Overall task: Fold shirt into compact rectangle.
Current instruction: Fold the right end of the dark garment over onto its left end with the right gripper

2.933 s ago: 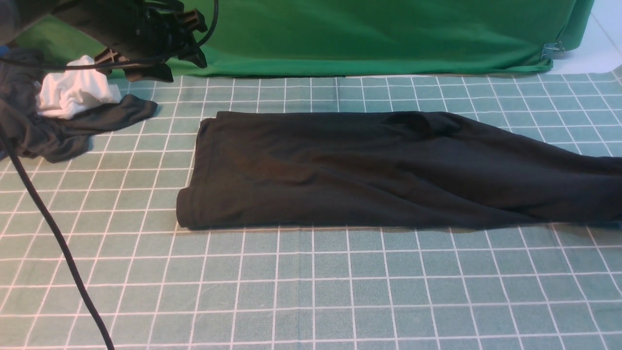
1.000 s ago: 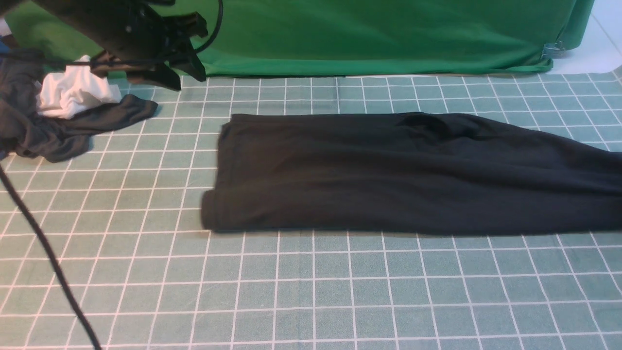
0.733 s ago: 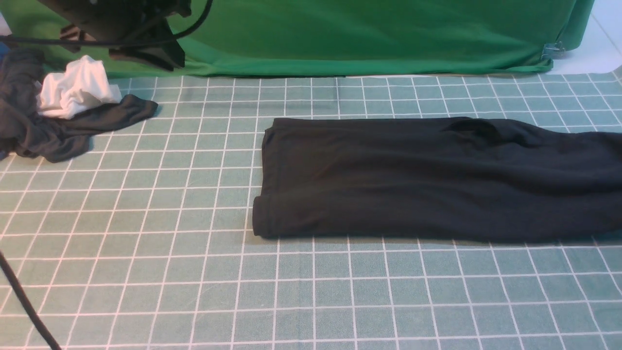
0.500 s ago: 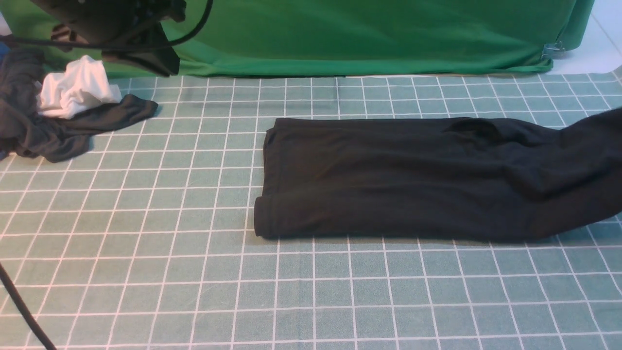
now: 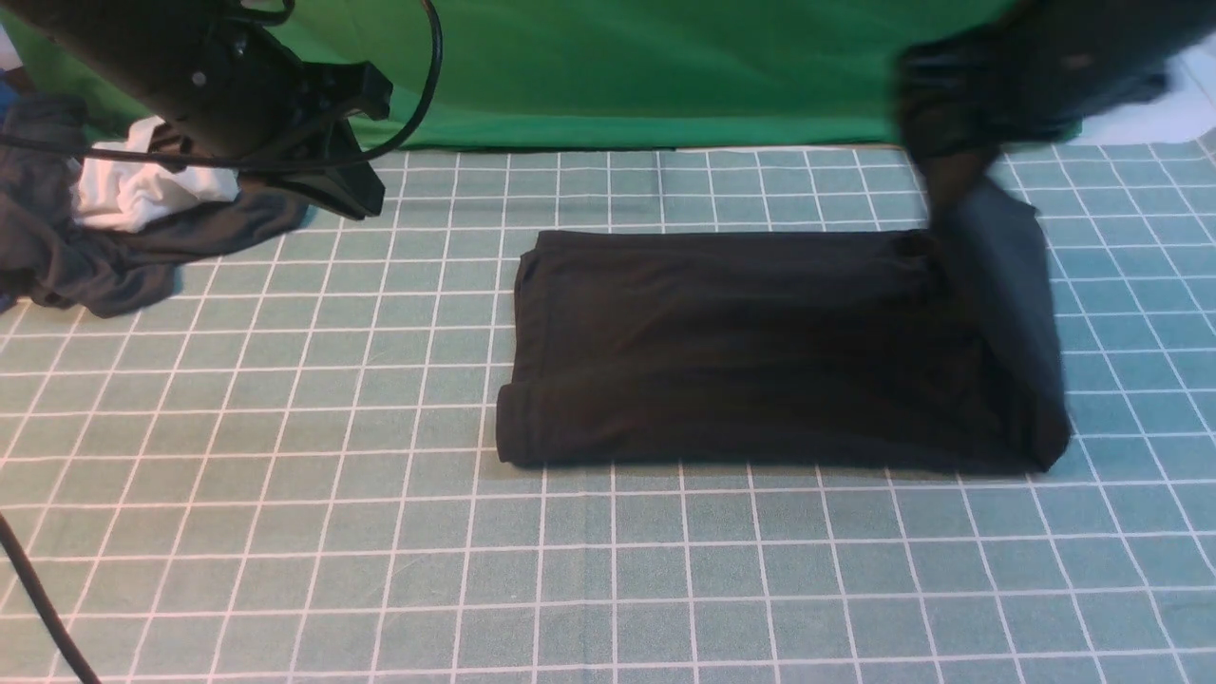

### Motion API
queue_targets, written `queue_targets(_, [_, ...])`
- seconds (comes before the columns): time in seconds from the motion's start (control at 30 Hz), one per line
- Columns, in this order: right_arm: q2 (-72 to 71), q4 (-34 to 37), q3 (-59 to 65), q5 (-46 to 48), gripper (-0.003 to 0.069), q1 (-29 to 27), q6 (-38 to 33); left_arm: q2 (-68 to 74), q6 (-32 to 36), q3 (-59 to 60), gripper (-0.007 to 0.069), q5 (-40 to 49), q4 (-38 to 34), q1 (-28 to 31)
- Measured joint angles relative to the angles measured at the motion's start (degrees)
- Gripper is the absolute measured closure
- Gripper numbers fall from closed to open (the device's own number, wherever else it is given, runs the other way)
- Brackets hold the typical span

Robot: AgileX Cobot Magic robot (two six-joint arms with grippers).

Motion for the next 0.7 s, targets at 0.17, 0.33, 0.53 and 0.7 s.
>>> queue_targets(0.17, [4.73, 0.19, 0.00, -7.54, 0.0622, 8.80, 5.01, 0.00, -0.26, 0.00, 0.0610, -0.59, 0.00, 0.00])
queue_targets(0.33, [11.05, 0.20, 0.00, -17.85, 0.0622, 14.42, 10.03, 0.00, -0.26, 0.00, 0.0610, -1.13, 0.00, 0.00])
queue_targets(0.53, [17.87, 0.20, 0.00, -31.36, 0.0602, 17.99, 12.26, 0.00, -0.32, 0.57, 0.0610, -2.31, 0.00, 0.00])
queue_targets(0.7, [21.76, 0.20, 0.00, -35.49, 0.0457, 19.27, 12.86, 0.00, -1.60, 0.61, 0.0610, -2.62, -0.52, 0.00])
